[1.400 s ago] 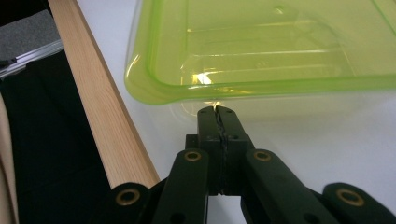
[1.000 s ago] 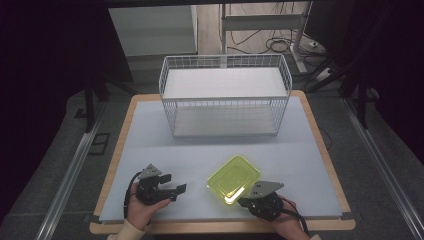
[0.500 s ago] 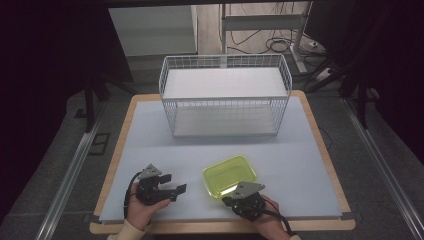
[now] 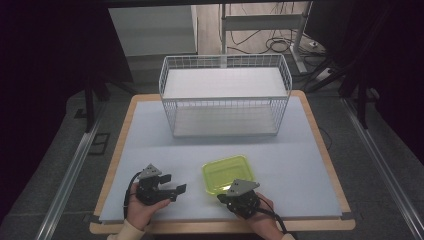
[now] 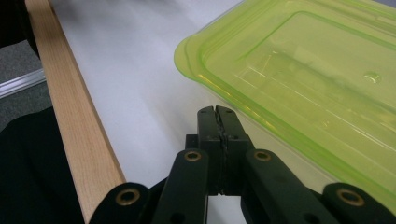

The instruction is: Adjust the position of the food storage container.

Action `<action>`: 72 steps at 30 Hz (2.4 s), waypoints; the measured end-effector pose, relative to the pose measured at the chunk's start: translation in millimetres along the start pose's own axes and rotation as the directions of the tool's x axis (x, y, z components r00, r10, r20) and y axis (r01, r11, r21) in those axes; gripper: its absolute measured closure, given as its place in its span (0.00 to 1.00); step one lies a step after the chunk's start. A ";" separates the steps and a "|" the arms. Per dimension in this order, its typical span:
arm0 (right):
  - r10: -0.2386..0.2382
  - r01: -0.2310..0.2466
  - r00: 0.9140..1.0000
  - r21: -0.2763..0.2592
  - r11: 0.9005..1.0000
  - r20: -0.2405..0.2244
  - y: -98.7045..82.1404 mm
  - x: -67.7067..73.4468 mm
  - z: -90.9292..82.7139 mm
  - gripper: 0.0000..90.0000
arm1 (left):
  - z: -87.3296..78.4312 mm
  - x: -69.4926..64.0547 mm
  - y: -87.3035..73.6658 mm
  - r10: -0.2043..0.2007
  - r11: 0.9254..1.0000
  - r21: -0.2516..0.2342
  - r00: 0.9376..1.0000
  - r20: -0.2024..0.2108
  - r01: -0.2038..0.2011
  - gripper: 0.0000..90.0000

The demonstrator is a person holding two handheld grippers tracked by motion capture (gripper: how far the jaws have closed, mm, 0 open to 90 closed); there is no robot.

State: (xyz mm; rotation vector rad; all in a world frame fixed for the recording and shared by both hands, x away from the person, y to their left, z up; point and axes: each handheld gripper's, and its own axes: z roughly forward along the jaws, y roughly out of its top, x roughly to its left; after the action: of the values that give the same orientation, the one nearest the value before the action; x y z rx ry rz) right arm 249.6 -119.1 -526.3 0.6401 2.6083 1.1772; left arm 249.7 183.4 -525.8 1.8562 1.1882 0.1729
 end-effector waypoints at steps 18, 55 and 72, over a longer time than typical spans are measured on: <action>0.060 -0.062 0.998 -0.070 0.996 -0.035 -8.6 -6.1 -51.8 1.00 | -2.1 1.0 0.0 -0.004 1.000 -0.003 1.000 0.003 0.004 0.26; 0.165 -0.167 0.983 0.013 0.986 0.076 -33.3 -87.4 -57.3 1.00 | 1.3 -4.9 0.3 0.009 1.000 0.010 1.000 0.013 -0.009 0.26; 0.121 -0.122 0.992 0.046 0.991 0.023 -28.0 -65.5 -45.6 1.00 | 0.1 -2.1 0.1 0.002 1.000 0.008 1.000 0.011 -0.002 0.26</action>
State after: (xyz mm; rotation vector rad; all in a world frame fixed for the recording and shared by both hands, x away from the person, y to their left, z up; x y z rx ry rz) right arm 282.8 -196.3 -516.6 0.8272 2.6204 1.1388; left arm 248.7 181.8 -525.2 1.8627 1.1810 0.1591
